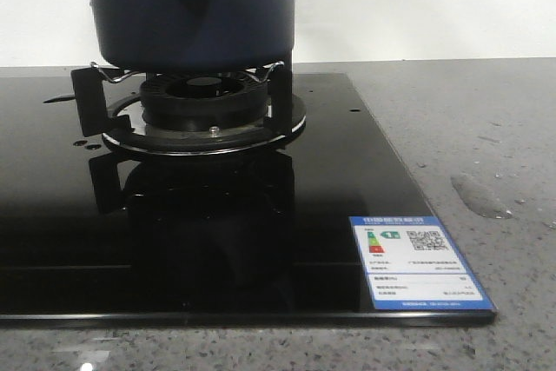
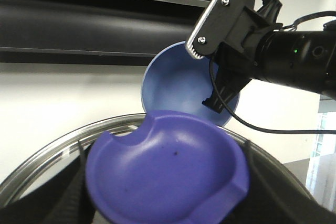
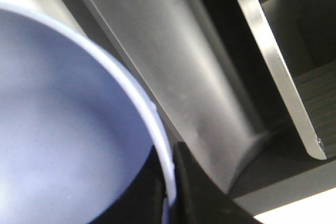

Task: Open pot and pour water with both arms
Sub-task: 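Tilt the bowl with the right gripper to pour water into the pot, then carry the bowl back and lower it onto the counter with the right gripper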

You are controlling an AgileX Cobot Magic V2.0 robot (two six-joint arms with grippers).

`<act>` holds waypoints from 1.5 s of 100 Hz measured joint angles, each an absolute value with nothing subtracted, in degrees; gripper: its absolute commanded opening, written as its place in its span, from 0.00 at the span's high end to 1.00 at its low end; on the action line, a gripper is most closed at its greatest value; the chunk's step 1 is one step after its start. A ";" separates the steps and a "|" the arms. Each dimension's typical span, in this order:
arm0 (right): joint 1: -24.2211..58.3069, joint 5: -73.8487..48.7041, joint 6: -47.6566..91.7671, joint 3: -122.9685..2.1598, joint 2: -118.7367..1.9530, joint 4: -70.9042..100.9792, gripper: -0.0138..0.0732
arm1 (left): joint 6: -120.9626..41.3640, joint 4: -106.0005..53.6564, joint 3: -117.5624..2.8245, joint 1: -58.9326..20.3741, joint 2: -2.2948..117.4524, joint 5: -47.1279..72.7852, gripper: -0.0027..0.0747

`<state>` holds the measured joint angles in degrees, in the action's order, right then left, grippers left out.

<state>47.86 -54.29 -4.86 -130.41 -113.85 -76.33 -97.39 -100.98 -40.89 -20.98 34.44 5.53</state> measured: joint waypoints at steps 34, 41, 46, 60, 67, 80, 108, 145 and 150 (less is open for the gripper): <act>48.02 -62.53 -5.52 -130.53 -113.85 -69.15 0.89 | -97.39 -100.98 -40.89 -20.98 34.40 4.97 0.55; 47.91 -65.51 -6.18 -130.53 -113.85 -65.71 0.89 | -97.39 -100.98 -40.89 -21.13 34.40 4.97 0.55; 47.78 -66.66 -6.78 -130.53 -113.85 -63.90 0.89 | -97.39 -100.98 -40.89 -21.58 34.40 4.84 0.55; 47.32 -68.97 -8.80 -131.57 -113.85 -58.34 0.89 | -97.39 -100.98 -40.89 -22.33 34.40 4.84 0.55; 46.39 -70.66 -10.10 -133.19 -113.85 -53.11 0.89 | -97.39 -100.98 -40.89 -22.33 34.40 4.84 0.55; 41.85 -72.23 -11.85 -139.01 -113.73 -39.97 0.89 | -97.39 -100.13 -40.89 -22.33 34.40 4.84 0.55; 24.20 -73.33 -12.06 -146.28 -108.51 -10.92 0.89 | -97.49 -99.61 -41.44 -23.10 36.78 7.71 0.55; 14.03 -73.33 -9.98 -114.02 -95.04 2.25 0.89 | -97.56 -97.54 -49.06 -23.77 49.85 12.51 0.55; 12.65 -73.22 -9.44 -108.05 -92.00 2.80 0.89 | -97.56 -97.40 -49.68 -23.77 51.60 13.38 0.55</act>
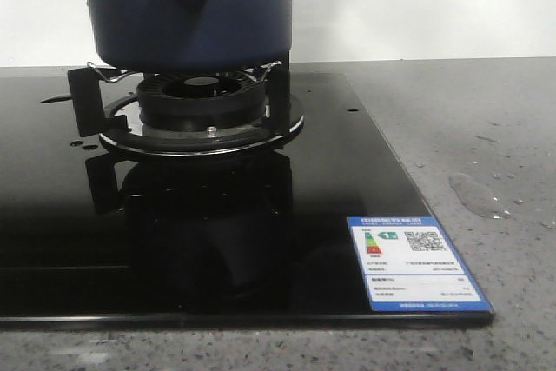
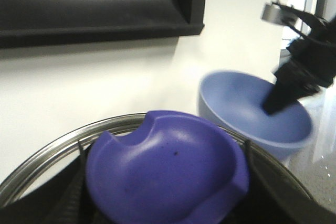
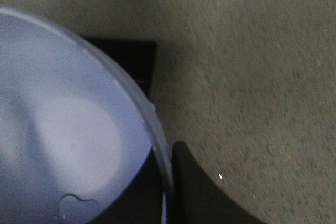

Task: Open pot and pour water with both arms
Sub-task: 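Carry the bowl back and lower it onto the counter with the right gripper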

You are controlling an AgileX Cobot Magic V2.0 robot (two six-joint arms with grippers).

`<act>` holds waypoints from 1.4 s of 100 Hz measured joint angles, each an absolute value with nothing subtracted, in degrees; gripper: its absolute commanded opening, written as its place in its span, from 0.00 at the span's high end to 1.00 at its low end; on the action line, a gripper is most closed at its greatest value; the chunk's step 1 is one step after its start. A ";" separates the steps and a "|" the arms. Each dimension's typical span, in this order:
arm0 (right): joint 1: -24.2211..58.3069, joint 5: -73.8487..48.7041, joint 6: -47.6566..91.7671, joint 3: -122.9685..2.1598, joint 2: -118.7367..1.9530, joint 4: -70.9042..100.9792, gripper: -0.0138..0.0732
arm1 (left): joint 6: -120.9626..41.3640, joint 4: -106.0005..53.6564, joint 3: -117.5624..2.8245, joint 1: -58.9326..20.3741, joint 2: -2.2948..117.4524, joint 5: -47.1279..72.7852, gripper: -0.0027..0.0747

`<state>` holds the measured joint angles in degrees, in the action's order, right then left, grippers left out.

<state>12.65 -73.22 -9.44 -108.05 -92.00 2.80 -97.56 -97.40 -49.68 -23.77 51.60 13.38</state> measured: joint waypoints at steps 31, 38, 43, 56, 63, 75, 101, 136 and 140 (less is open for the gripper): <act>0.00 -71.30 -4.50 -79.20 -71.67 5.24 0.89 | -97.56 -95.94 -55.68 -23.85 63.60 20.36 0.55; -2.18 -70.61 -3.44 -73.58 -68.56 5.24 0.89 | -97.56 -95.52 -57.30 -24.00 66.56 21.41 0.55; -3.32 -69.31 -2.80 -69.80 -66.76 5.27 0.89 | -97.56 -95.44 -58.61 -24.00 68.82 22.17 0.55; -5.21 -64.57 -2.43 -61.40 -64.02 6.06 0.89 | -97.56 -95.19 -61.18 -23.30 73.48 24.09 0.55; -5.73 -62.74 -2.43 -58.40 -64.05 6.70 0.89 | -97.56 -95.19 -61.88 -22.58 75.37 24.63 0.55; -5.88 -60.33 -2.43 -54.90 -64.87 7.06 0.89 | -97.56 -95.30 -62.25 -21.24 78.10 25.60 0.55; -6.02 -58.09 -2.43 -53.21 -66.71 7.42 0.74 | -98.61 -95.37 -62.34 -20.49 80.69 26.08 0.55; -6.02 -57.03 -2.43 -56.28 -64.51 7.73 0.39 | -102.28 -96.85 -62.34 -20.39 83.49 27.53 0.55; -6.02 -57.13 -2.43 -57.71 -63.46 7.73 0.39 | -102.86 -97.57 -62.38 -20.39 83.77 27.91 0.55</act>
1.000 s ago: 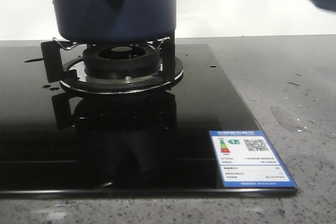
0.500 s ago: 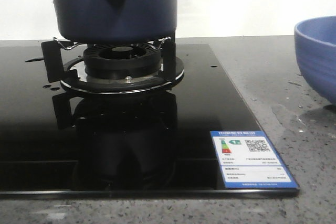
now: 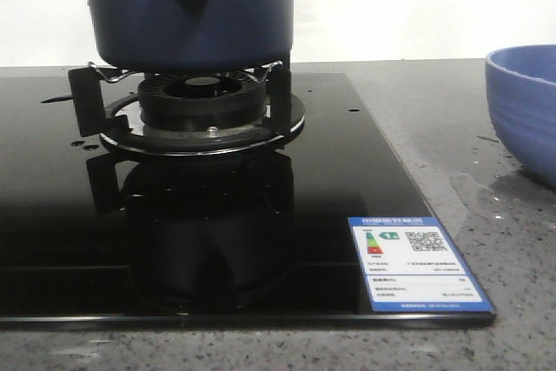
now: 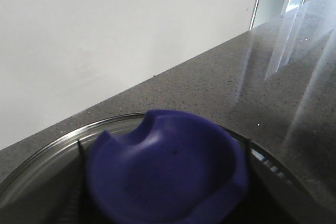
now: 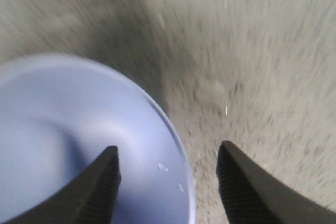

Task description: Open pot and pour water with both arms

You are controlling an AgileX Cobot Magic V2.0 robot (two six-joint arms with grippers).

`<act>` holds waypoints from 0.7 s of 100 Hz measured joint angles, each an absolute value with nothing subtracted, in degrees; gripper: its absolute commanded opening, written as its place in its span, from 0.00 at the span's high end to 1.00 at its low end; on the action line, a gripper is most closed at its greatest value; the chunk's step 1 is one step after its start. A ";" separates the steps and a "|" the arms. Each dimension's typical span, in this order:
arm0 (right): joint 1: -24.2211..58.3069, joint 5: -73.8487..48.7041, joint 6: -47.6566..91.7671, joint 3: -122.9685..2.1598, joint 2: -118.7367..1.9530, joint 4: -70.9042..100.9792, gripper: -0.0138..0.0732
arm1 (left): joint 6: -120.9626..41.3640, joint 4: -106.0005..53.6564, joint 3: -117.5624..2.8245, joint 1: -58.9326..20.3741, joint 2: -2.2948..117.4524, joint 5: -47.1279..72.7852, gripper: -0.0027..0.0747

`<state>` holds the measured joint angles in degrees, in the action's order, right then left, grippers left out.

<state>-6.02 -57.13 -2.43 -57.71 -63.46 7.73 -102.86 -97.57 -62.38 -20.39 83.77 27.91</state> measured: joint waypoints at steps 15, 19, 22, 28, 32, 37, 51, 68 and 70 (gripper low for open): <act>-6.02 -58.61 -2.43 -65.37 -57.93 7.98 0.39 | -103.48 -98.49 -62.88 -20.39 84.64 28.56 0.55; -6.02 -59.16 -2.43 -67.62 -56.30 8.21 0.39 | -103.48 -98.52 -62.95 -20.39 84.67 28.56 0.55; -6.02 -59.35 -2.43 -69.06 -55.25 8.70 0.39 | -103.52 -98.61 -63.00 -20.39 84.77 28.63 0.54; -6.02 -59.60 -2.43 -71.92 -53.05 9.44 0.39 | -103.62 -98.87 -63.00 -20.39 84.82 28.70 0.49; -6.02 -59.60 -2.43 -73.30 -51.98 10.07 0.39 | -103.74 -98.87 -63.00 -20.39 84.82 28.76 0.42; -6.02 -59.60 -2.43 -75.05 -50.59 10.46 0.39 | -104.11 -98.87 -63.00 -20.39 84.91 28.84 0.33; -6.02 -59.97 -2.43 -76.88 -48.64 10.85 0.39 | -104.97 -100.46 -63.00 -20.39 85.20 28.45 0.20; -6.02 -61.43 -2.43 -76.91 -48.51 10.85 0.40 | -105.06 -102.01 -63.00 -20.39 84.16 27.19 0.22; -6.02 -61.37 -2.43 -76.91 -48.40 10.85 0.41 | -105.06 -102.01 -63.00 -20.39 83.67 27.03 0.23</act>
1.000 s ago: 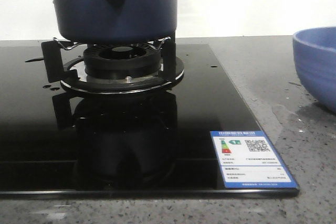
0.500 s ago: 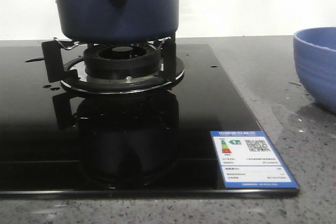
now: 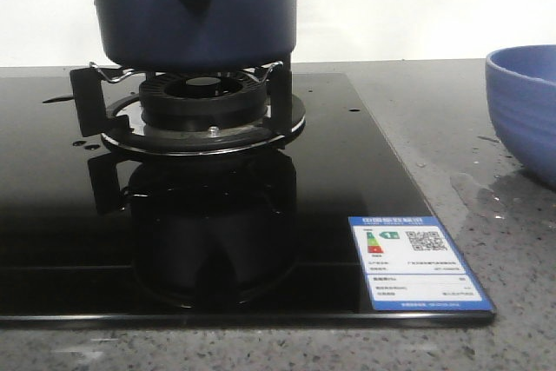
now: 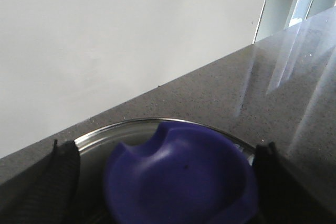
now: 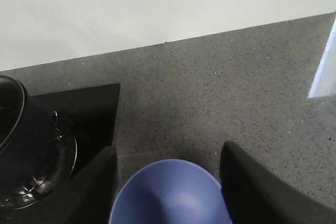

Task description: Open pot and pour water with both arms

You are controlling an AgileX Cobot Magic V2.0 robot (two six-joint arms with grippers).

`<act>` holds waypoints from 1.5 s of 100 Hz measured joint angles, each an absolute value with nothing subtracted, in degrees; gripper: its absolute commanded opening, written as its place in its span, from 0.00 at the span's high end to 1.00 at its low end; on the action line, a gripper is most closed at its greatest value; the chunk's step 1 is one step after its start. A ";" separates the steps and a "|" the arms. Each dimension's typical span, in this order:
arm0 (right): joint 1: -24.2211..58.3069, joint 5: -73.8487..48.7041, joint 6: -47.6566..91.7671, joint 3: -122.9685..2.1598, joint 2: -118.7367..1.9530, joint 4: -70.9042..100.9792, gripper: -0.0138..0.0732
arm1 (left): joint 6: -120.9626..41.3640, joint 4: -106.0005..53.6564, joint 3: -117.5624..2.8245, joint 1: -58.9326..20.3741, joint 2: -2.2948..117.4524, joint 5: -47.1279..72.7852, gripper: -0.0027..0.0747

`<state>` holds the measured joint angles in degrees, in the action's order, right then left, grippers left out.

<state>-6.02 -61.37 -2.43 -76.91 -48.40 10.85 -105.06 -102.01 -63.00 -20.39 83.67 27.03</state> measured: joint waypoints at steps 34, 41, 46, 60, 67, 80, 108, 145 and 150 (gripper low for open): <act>-3.85 -60.64 0.92 -68.07 -36.96 10.97 0.91 | -102.37 -102.45 -56.98 -20.39 59.62 20.63 0.84; -2.81 -59.55 2.39 -62.56 -32.82 10.97 0.91 | -101.47 -102.57 -52.56 -20.39 52.45 19.34 0.96; -2.18 -58.30 3.46 -58.25 -29.35 10.97 0.91 | -101.12 -102.68 -49.01 -20.39 47.33 18.94 0.99; -0.91 -53.51 5.35 -46.32 -19.38 10.97 0.91 | -100.08 -102.68 -37.88 -20.39 32.14 18.56 0.99; -0.55 -51.35 5.62 -41.50 -14.04 10.97 0.91 | -98.60 -102.68 -32.33 -20.39 24.12 18.21 0.99; -0.47 -49.60 6.25 -35.59 -6.04 10.97 0.91 | -96.14 -102.68 -23.67 -20.39 12.55 17.61 0.99; -0.47 -49.73 6.50 -32.95 0.68 10.97 0.91 | -88.74 -103.06 -14.50 -20.39 0.07 14.76 0.99; -0.47 -50.22 6.50 -32.82 0.68 10.97 0.91 | -88.38 -103.43 -14.00 -20.39 -0.18 14.67 0.99; -0.47 -50.22 6.50 -32.82 0.68 10.97 0.91 | -88.38 -103.43 -14.00 -20.39 -0.18 14.67 0.99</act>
<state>-0.47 -50.22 6.50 -32.82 0.68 10.97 -88.38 -103.43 -14.00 -20.39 -0.18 14.67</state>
